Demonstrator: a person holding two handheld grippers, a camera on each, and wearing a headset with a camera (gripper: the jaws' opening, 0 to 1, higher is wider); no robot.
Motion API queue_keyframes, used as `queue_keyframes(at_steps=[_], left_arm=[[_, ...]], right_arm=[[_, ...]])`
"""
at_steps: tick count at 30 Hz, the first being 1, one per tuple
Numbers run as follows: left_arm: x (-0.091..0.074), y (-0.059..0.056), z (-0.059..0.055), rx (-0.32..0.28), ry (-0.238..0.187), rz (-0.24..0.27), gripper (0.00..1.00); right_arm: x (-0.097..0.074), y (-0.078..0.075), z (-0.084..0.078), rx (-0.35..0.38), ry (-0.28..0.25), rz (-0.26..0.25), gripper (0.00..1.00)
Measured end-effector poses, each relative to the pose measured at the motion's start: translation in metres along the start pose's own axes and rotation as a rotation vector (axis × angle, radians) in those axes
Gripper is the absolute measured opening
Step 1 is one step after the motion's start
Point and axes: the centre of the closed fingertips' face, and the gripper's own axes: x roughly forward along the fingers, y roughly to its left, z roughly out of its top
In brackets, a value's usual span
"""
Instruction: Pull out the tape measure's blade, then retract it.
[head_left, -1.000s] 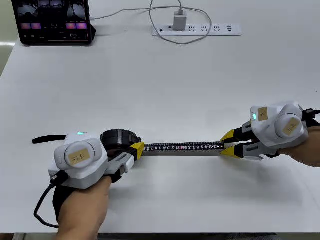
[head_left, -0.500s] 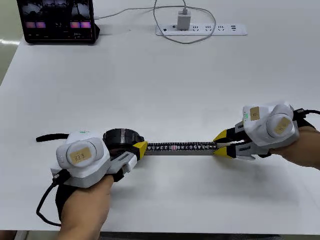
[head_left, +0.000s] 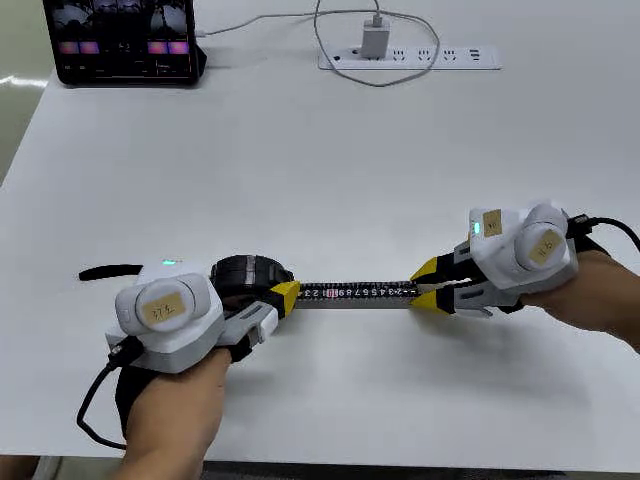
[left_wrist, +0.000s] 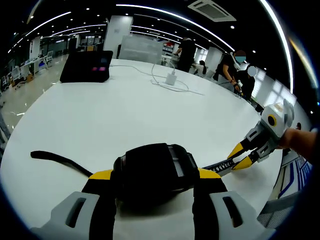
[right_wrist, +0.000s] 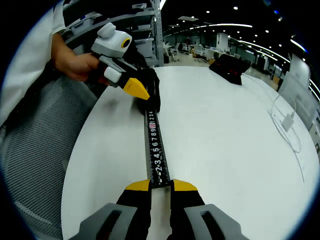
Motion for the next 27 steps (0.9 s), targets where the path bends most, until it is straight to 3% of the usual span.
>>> queue_keyframes(at_steps=[27], left_arm=[[0.000,0.001,0.000,-0.017,0.001,-0.009,0.58]], right_arm=[[0.033,0.002,0.035,0.011,-0.063,0.027,0.10]])
